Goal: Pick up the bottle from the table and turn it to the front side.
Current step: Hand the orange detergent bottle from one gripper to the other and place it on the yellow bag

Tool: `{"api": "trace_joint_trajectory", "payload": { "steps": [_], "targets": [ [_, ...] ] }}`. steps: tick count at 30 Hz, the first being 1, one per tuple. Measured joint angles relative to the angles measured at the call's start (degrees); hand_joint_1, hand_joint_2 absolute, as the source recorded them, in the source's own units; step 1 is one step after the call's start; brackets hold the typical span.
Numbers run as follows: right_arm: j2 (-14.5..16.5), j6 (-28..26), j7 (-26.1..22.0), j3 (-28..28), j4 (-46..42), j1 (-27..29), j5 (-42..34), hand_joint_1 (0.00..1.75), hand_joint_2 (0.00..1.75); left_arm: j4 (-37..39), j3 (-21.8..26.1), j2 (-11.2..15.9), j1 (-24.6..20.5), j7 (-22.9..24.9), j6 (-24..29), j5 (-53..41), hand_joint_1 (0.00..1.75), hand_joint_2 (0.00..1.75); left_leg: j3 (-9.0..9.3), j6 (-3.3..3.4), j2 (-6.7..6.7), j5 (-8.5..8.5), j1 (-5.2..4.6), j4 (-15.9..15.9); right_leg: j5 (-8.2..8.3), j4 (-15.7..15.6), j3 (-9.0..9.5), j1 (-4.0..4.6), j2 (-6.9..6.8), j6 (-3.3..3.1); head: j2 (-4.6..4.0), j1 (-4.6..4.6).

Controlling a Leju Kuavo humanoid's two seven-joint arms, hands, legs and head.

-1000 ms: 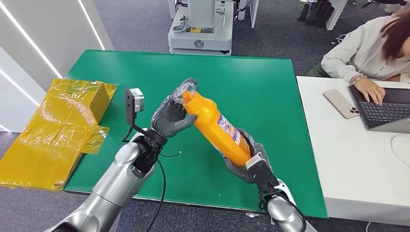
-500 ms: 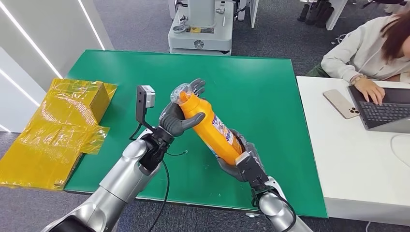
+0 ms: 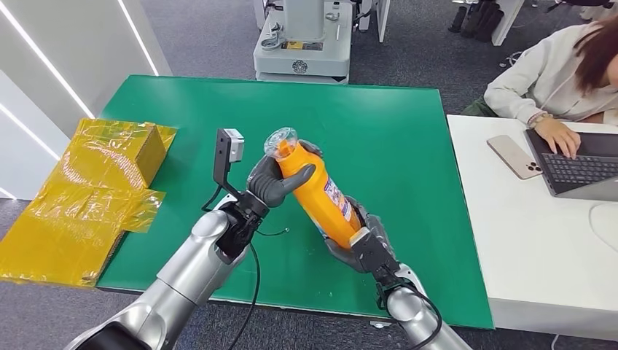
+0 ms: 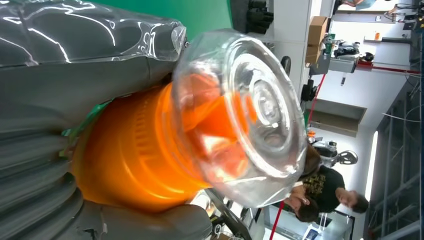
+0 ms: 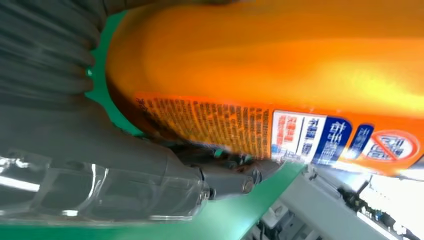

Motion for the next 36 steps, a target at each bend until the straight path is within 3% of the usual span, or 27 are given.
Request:
{"api": "trace_joint_trajectory", "payload": {
  "steps": [3,7,8,15,23,29,32,36],
  "targets": [
    [0.1,0.0,-0.1,-0.3,0.3,0.0,0.1,1.65,1.75,0.3,0.0,-0.1,-0.2,0.1,-0.2,0.2,1.75,1.75,0.0,0.0,0.0,0.0,0.0,0.0,0.0,0.0,0.0,0.0,0.0,0.0,0.0,-0.01],
    [0.1,0.0,-0.1,-0.8,0.5,0.0,0.3,0.15,1.75,0.5,0.0,-0.3,-0.6,-0.1,-0.4,-0.5,1.75,1.75,0.0,0.0,0.0,0.0,0.0,0.0,0.0,0.0,0.0,0.0,0.0,0.0,0.0,0.0],
    [0.1,0.0,-0.1,-0.9,0.5,0.1,0.3,0.04,1.75,0.5,0.0,-0.3,-0.7,-0.4,-0.3,-1.3,1.75,1.75,-0.01,0.0,0.0,0.0,0.0,0.0,0.0,0.0,0.0,0.0,0.0,0.0,0.0,0.0],
    [0.1,0.0,0.0,-2.2,-0.4,0.2,0.8,0.0,1.75,0.5,0.0,1.0,-1.5,-4.9,6.7,-16.2,1.75,1.75,0.0,0.0,0.02,0.0,0.0,0.0,0.0,0.0,-0.02,0.0,0.03,0.0,0.0,0.0],
    [0.0,0.2,-0.1,-2.9,-2.0,0.6,0.9,0.0,1.75,0.5,-0.1,4.0,-3.9,-7.0,23.3,-46.0,1.75,1.75,0.01,-0.02,0.03,0.01,0.01,0.0,0.02,0.0,-0.02,0.01,0.04,-0.03,0.01,0.0],
    [-0.4,0.2,-0.2,-3.4,-4.2,1.1,0.9,0.0,1.75,0.8,-2.5,7.9,-7.7,0.9,41.6,-86.0,1.75,1.75,0.01,-0.02,0.03,0.02,0.0,0.0,0.02,0.0,-0.03,0.01,0.04,-0.03,0.0,-0.01],
    [-0.8,-0.1,-0.8,-3.5,-5.5,1.6,0.7,0.0,1.75,1.3,-3.9,9.6,-9.0,5.5,44.3,-100.9,1.75,1.75,0.01,-0.02,0.03,0.02,0.0,0.0,0.02,0.0,-0.03,0.01,0.04,-0.03,0.0,0.0],
    [-2.1,-1.8,-1.9,-4.0,-8.3,3.3,0.1,0.0,1.75,4.4,-5.6,11.0,-9.8,11.9,44.5,-114.1,1.75,1.75,0.01,-0.02,0.03,0.02,0.0,0.0,0.02,0.0,-0.03,0.01,0.04,-0.03,0.0,0.0]
  ]
}}
